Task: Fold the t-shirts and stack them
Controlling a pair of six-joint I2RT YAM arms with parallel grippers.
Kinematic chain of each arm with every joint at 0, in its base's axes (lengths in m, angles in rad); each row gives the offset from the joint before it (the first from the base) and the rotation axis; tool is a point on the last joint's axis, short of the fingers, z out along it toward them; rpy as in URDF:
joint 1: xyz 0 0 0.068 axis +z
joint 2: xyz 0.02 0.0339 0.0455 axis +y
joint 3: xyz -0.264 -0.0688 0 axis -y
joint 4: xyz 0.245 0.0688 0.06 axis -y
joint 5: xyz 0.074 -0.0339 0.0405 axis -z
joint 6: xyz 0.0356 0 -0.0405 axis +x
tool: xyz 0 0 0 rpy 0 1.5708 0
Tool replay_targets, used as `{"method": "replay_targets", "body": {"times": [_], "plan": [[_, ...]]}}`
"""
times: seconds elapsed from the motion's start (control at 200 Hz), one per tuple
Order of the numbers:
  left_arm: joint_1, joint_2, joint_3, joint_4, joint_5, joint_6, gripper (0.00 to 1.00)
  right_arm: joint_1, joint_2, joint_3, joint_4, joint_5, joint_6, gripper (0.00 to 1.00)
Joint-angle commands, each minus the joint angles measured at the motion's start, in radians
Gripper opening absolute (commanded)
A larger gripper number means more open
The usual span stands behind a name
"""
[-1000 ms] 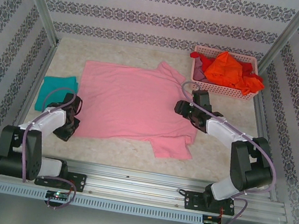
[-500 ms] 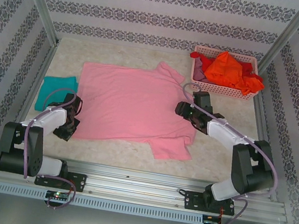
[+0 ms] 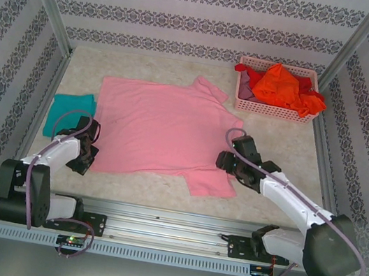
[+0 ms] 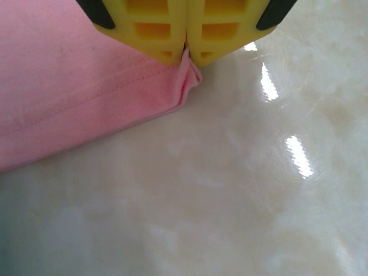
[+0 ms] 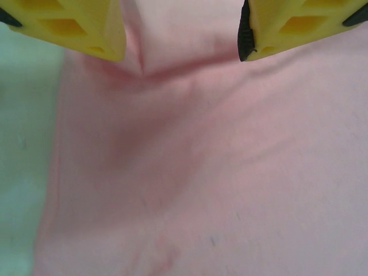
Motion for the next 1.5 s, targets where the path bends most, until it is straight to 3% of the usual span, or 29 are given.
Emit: {"method": "replay_targets", "body": {"times": [0.0,0.275,0.43,0.669,0.719,0.809,0.894,1.079,1.244,1.494], "plan": [[0.013,-0.018,-0.01,0.011,0.008,0.02,0.0,0.043,-0.032,-0.049,-0.128,0.045,0.091,0.52],[0.013,-0.011,-0.022,0.044,0.017,0.043,0.0,0.071,0.086,-0.096,-0.077,-0.033,0.133,0.3],[0.013,-0.021,-0.022,0.039,0.016,0.052,0.0,0.117,0.085,-0.096,-0.128,-0.045,0.168,0.0],[0.014,-0.028,-0.012,0.039,0.004,0.061,0.0,0.194,-0.009,-0.09,-0.282,-0.06,0.231,0.0],[0.014,-0.024,-0.01,0.041,0.004,0.062,0.0,0.195,-0.038,-0.083,-0.302,-0.054,0.23,0.18],[0.015,-0.022,-0.008,0.042,0.003,0.066,0.0,0.191,-0.098,-0.05,-0.301,-0.028,0.191,0.41],[0.014,-0.02,-0.01,0.048,0.002,0.068,0.0,0.163,-0.116,-0.006,-0.243,0.015,0.13,0.51],[0.014,-0.001,-0.018,0.08,0.014,0.067,0.0,-0.002,0.088,0.084,0.002,-0.031,0.022,0.51],[0.014,0.021,-0.012,0.089,0.023,0.071,0.0,-0.051,0.343,0.223,0.09,-0.019,-0.048,0.46],[0.014,0.04,0.004,0.099,0.01,0.076,0.0,-0.099,0.551,0.326,0.179,-0.024,-0.087,0.45]]}}
